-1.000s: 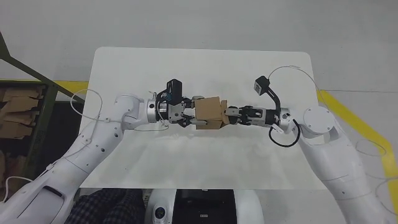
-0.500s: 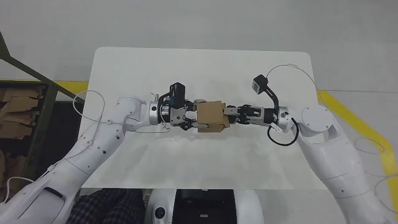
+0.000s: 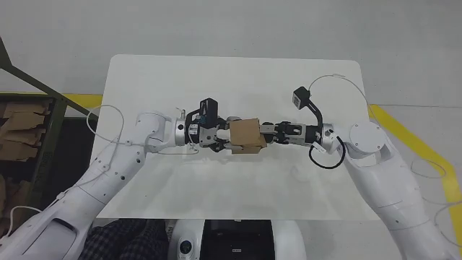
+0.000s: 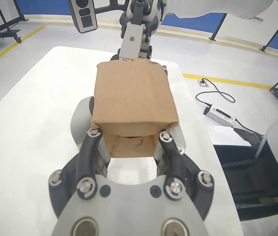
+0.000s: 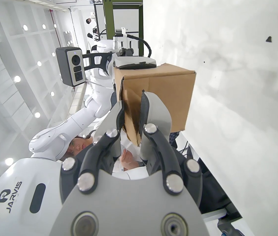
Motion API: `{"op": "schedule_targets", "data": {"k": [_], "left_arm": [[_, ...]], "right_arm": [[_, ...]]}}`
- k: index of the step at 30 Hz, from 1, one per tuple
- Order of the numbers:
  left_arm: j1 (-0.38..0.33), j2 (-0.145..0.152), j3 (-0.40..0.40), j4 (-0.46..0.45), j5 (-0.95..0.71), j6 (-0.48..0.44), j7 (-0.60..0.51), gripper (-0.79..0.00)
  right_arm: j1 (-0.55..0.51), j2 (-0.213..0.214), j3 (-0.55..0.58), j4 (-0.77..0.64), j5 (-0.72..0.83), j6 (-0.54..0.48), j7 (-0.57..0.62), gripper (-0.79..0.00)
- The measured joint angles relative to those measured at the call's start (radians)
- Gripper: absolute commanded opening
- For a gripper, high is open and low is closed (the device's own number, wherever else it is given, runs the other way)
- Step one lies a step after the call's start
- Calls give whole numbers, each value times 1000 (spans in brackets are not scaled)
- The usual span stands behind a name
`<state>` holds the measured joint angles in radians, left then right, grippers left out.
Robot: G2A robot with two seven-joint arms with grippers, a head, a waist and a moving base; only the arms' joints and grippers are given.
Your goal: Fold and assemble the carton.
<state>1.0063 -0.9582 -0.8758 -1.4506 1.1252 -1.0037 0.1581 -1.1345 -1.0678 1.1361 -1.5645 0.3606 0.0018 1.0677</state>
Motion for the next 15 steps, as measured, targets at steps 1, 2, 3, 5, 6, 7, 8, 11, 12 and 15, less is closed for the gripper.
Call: {"op": "schedule_targets", "data": {"k": [1,2,3,5,6,7,8,11,12,15], "left_arm": [[1,-1,-1,0,1,-1,0,-474],[1,-1,-2,2,1,-2,-1,-474],[2,-2,-4,4,-1,-2,-1,-474],[3,-3,-10,11,-8,-3,2,-474],[4,-3,-13,14,-13,-4,4,-474],[4,-3,-16,17,-17,-5,5,-477],[4,-3,-20,19,-20,-8,5,-477],[7,-4,-26,21,-26,-9,3,-477],[8,-5,-27,21,-28,-9,3,-477],[9,-6,-31,24,-38,-9,3,-477]], "right_arm": [[0,0,0,0,2,-2,1,-653],[0,0,-1,0,7,-5,3,-643],[0,0,-1,0,10,-7,4,-637],[-1,0,2,3,19,-11,7,-628],[-3,0,4,4,24,-13,8,-625],[-5,1,7,5,29,-15,11,-622],[-9,2,11,6,35,-18,14,-619],[-16,4,20,7,47,-23,21,-616],[-19,5,23,8,51,-25,23,-616],[-25,6,28,10,67,-29,33,-619]]}}
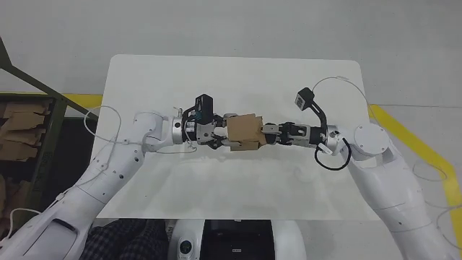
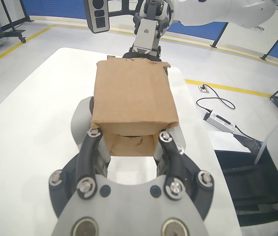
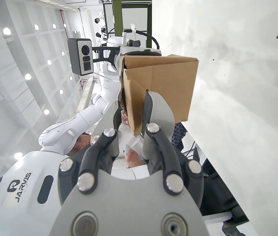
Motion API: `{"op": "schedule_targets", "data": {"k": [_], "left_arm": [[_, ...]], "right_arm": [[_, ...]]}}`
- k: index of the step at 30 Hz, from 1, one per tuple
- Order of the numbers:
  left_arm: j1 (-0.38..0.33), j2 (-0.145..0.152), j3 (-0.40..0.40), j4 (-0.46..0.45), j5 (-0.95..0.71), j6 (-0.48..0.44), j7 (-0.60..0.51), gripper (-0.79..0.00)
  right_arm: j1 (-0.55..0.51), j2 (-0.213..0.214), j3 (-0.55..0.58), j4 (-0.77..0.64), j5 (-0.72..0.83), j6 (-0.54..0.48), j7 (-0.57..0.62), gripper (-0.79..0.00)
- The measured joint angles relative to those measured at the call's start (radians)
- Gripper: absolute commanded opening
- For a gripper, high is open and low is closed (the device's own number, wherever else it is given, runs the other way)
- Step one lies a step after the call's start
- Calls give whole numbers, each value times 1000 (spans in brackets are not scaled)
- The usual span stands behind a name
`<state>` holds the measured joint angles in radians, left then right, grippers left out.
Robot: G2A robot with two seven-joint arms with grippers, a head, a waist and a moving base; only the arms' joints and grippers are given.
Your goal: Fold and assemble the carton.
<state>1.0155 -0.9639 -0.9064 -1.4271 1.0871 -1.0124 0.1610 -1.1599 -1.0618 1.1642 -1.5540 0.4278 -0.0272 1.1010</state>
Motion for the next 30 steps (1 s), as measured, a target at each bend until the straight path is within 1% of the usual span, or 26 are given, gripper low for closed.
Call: {"op": "schedule_targets", "data": {"k": [3,11,20,30], "left_arm": [[1,-1,-4,1,-8,0,0,-480],[4,-4,-20,8,-27,4,-3,-486],[9,-10,-31,4,-32,7,-15,-489],[15,-16,-32,-8,-21,2,-33,-477]], "right_arm": [[-5,1,4,2,13,-5,10,-619],[-25,6,18,-6,23,-15,23,-653],[-60,13,32,-32,19,-14,24,-653],[-55,14,32,-45,14,-9,3,-665]]}}
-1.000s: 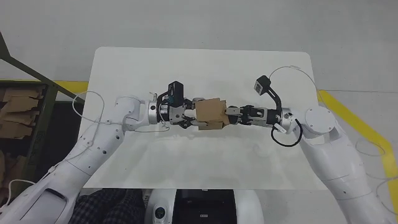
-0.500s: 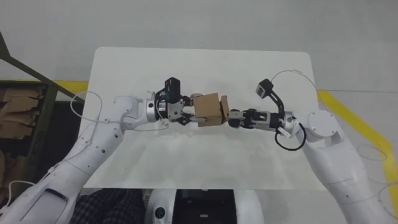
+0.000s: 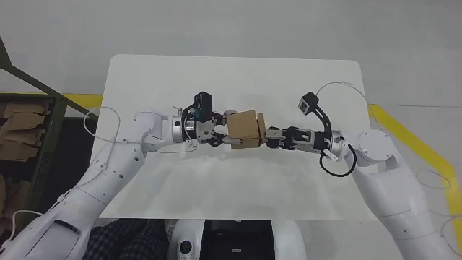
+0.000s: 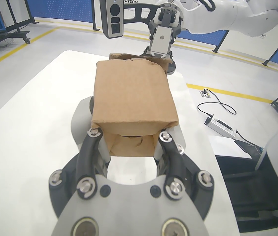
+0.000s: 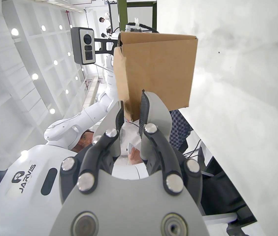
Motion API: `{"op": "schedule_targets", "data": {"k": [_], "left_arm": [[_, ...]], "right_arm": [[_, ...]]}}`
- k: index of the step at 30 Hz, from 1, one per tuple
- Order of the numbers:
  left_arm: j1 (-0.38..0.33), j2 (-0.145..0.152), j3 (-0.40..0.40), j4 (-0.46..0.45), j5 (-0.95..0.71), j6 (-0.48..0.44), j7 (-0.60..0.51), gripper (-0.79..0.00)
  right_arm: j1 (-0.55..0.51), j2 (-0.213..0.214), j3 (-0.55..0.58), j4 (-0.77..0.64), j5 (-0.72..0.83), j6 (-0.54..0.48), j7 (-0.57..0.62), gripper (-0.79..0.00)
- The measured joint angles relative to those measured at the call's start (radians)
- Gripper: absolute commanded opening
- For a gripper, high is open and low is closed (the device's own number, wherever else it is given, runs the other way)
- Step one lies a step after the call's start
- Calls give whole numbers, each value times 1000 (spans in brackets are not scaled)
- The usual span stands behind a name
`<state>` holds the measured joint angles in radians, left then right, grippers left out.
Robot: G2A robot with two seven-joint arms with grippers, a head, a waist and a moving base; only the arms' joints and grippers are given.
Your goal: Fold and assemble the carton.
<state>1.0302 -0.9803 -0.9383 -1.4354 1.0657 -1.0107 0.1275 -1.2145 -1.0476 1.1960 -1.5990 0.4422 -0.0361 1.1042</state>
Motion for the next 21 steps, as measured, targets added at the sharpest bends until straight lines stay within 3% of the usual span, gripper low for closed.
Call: {"op": "schedule_targets", "data": {"k": [8,21], "left_arm": [[1,-5,-8,-5,9,-1,1,-483],[6,-9,-22,2,17,-2,9,-486]], "right_arm": [[4,0,-8,-11,-19,10,-22,-711],[-3,4,-7,-20,-35,15,-17,-696]]}}
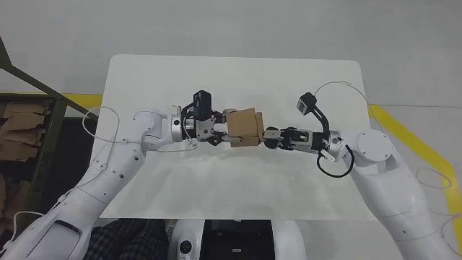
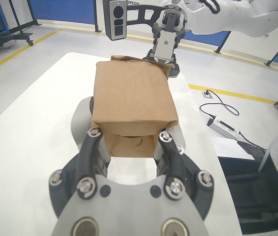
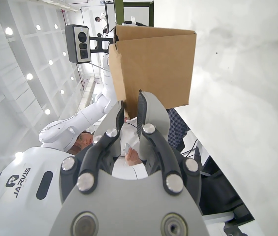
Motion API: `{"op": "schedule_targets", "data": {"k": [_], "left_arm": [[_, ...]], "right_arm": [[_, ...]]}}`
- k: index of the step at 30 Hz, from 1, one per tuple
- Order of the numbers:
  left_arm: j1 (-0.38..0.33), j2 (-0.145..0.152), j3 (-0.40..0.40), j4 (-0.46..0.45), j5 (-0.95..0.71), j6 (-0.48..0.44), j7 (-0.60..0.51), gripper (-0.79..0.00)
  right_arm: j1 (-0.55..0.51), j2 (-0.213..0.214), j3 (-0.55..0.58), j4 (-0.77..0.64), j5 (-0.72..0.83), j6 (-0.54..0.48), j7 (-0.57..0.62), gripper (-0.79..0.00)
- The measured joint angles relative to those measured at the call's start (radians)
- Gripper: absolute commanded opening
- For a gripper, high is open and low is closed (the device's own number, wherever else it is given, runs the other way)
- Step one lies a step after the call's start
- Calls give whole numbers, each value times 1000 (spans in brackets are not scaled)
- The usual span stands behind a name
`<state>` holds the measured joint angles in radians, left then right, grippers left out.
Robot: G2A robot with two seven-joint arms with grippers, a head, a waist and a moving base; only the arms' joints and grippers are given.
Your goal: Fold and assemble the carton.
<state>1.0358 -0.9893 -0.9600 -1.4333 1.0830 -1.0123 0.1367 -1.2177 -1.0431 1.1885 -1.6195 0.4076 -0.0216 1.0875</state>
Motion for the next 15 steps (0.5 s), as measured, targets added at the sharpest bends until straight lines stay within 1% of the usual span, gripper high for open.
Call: {"op": "schedule_targets", "data": {"k": [7,15], "left_arm": [[7,-1,-8,-8,6,0,4,-483],[18,-2,-18,-9,14,0,12,-483]], "right_arm": [[3,0,-9,3,-16,10,-17,-720],[7,-1,-9,20,4,9,-35,-742]]}}
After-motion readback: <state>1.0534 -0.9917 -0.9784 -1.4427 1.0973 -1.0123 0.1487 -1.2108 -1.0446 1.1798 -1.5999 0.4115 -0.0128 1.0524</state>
